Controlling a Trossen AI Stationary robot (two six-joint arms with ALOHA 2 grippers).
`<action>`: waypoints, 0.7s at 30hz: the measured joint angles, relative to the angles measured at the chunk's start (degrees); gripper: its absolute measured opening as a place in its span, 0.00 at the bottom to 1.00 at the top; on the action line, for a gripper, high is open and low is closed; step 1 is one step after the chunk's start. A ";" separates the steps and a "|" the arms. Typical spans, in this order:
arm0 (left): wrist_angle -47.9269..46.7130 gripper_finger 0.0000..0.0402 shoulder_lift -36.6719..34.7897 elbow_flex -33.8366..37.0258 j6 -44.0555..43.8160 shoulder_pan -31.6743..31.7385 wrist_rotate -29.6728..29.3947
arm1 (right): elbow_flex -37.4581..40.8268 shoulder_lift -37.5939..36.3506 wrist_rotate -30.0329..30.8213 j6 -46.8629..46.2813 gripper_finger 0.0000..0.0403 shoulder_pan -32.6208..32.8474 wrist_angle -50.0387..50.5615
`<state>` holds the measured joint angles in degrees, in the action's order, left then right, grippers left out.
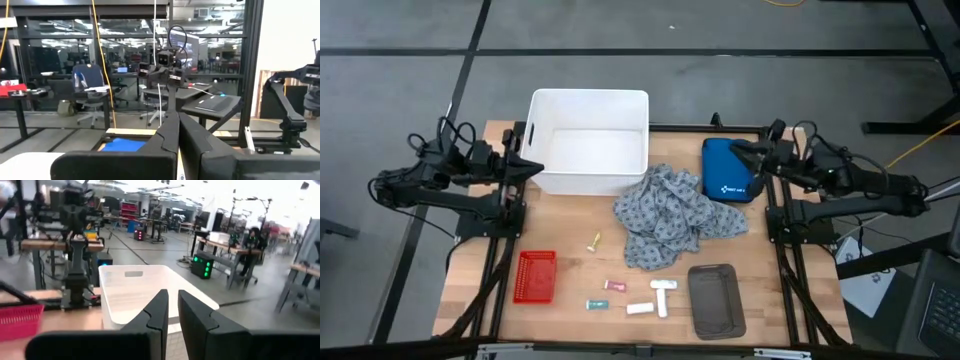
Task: Pick & Place Medicine items
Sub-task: Adjust the white bin
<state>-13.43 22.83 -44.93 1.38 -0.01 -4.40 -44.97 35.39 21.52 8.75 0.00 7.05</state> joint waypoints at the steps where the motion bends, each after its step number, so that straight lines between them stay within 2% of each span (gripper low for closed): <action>1: 0.00 0.01 0.00 0.00 0.13 0.00 -0.02 | 0.00 0.63 -0.10 1.19 0.11 -0.02 -0.89; 5: -0.02 0.01 0.00 0.00 0.05 0.00 -0.10 | -0.07 4.19 -0.22 4.08 0.11 -0.06 -6.20; 14: 0.64 0.01 0.44 0.00 -1.93 0.11 -5.28 | -0.02 10.51 1.26 10.60 0.11 -0.02 -9.61; 18: 1.26 0.01 0.56 0.00 -1.81 0.11 -3.96 | -0.02 10.96 1.33 9.90 0.11 0.51 -13.17; 21: 1.13 0.01 1.17 0.00 -4.29 0.09 -3.41 | -0.02 10.93 -1.75 7.00 0.11 0.94 -16.00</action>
<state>-12.30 24.00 -44.93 -2.90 0.08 -7.81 -44.99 46.33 19.77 15.75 0.94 -8.95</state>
